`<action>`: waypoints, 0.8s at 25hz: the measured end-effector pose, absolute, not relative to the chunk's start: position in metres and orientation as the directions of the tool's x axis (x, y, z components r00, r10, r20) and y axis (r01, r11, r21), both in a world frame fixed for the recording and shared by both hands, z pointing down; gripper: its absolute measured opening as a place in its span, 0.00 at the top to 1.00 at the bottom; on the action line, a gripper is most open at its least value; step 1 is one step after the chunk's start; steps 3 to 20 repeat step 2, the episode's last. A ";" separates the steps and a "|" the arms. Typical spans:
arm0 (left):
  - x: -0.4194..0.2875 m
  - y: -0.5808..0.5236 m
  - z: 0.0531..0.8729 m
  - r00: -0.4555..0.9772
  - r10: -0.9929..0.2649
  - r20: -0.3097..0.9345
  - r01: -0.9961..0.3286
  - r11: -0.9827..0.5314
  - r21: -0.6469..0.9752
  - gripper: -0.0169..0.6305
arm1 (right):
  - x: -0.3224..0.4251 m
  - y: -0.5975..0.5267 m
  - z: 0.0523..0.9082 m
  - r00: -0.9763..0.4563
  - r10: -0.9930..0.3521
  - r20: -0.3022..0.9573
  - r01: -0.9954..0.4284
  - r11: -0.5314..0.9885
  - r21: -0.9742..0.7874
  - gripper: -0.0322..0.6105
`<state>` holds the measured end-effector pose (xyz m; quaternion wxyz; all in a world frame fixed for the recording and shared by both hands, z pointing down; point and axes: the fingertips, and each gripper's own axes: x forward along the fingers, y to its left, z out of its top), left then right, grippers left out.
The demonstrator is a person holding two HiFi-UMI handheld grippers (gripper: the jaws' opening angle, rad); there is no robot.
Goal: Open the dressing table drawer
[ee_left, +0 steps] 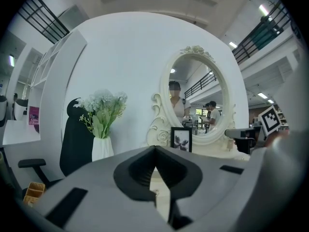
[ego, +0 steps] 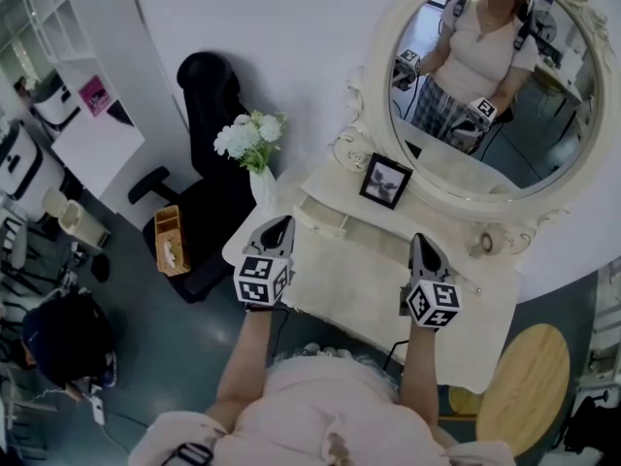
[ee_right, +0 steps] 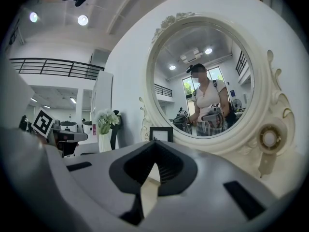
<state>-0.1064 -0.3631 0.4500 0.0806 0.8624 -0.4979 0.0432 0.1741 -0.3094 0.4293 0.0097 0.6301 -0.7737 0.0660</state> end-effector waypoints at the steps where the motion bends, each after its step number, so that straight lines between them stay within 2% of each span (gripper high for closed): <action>1: -0.106 -0.362 0.450 0.500 -0.852 0.154 -0.866 -0.491 0.095 0.93 | 0.175 -0.308 0.430 -0.206 -0.974 0.100 -0.976 0.197 -0.089 0.93; 20: -0.106 -0.361 0.450 0.499 -0.853 0.153 -0.867 -0.490 0.094 0.93 | 0.175 -0.307 0.430 -0.205 -0.974 0.101 -0.976 0.197 -0.088 0.93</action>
